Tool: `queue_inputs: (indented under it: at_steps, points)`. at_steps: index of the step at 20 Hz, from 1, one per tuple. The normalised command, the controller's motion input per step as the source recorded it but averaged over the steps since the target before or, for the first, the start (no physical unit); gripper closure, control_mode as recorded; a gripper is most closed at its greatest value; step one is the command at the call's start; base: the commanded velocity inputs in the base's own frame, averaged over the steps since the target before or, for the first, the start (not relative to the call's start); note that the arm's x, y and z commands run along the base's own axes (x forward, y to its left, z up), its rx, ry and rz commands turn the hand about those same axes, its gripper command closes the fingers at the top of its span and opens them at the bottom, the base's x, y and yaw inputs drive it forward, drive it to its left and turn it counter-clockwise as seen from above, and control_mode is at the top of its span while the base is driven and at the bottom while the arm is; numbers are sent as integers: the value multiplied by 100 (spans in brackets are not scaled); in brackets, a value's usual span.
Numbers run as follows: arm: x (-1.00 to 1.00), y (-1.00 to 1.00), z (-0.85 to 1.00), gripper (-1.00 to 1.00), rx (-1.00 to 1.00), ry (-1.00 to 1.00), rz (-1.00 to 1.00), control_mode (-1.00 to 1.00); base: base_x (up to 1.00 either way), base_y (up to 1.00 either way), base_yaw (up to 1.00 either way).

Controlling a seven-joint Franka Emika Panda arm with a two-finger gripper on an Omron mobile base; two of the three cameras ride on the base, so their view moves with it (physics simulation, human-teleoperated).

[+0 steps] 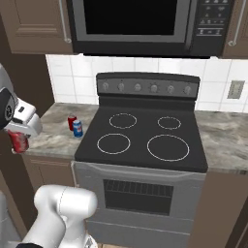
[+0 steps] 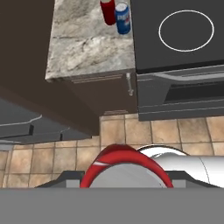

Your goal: Four empty soda cans are scattered around the kitchen. Gather all the cans and cluster them next to the stove for recycling.

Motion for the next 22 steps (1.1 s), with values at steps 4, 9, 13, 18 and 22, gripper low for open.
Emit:
queue_inputs:
  at_steps: [4, 9, 13, 18, 22]
  points:
    - [0, 0, 0, 100, 0, 0, 0, 100, 31, 5, -6]
    - [6, 2, -6, 100, 0, 5, -1, -100, 6, 7, -2]
    - [9, 1, -5, 100, 0, 10, -1, -100, 0, 0, 0]
    - [0, 0, -1, 100, 0, 1, 0, -100, 0, 0, 0]
    - [13, 0, -21, 100, 0, 0, 0, -100, 0, 0, 0]
